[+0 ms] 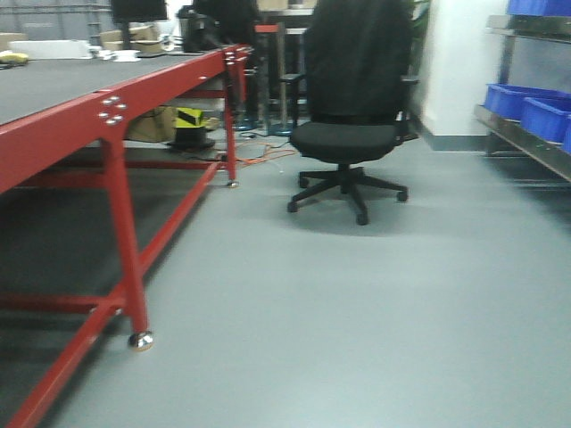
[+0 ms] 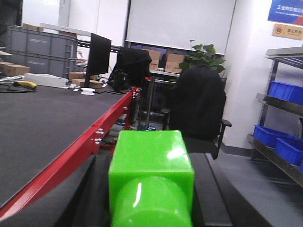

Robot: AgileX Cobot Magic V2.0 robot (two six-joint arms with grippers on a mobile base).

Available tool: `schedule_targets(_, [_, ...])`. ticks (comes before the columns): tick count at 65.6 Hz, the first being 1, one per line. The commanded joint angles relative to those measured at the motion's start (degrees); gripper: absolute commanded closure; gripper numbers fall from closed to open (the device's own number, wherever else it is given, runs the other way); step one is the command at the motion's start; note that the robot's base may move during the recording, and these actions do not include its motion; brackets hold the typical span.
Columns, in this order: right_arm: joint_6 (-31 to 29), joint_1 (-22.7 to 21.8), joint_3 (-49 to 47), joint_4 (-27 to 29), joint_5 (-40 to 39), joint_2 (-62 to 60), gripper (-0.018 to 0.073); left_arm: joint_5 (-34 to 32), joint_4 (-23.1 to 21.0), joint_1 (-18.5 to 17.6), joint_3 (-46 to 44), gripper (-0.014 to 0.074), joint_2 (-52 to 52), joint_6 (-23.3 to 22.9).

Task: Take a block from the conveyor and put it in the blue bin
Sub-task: 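Drive base away from conveyor toward shelf of blue bins, holding blocks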

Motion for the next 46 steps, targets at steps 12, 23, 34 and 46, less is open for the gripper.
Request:
schedule_targets(12, [-0.28, 0.04, 0.15, 0.01, -1.45, -0.27, 0.0727, -0.76, -0.48, 0.1, 0.06, 0.0707, -0.18, 0.26])
schedule_targets(23, [-0.28, 0.04, 0.15, 0.01, -1.45, -0.27, 0.0727, -0.76, -0.48, 0.1, 0.06, 0.0707, -0.18, 0.26])
schedule_targets(34, [-0.28, 0.04, 0.15, 0.01, -1.45, -0.27, 0.0727, -0.76, -0.48, 0.1, 0.06, 0.0707, -0.18, 0.26])
schedule_targets(46, [-0.28, 0.04, 0.15, 0.01, -1.45, -0.27, 0.0727, -0.76, -0.48, 0.1, 0.06, 0.0707, -0.18, 0.26])
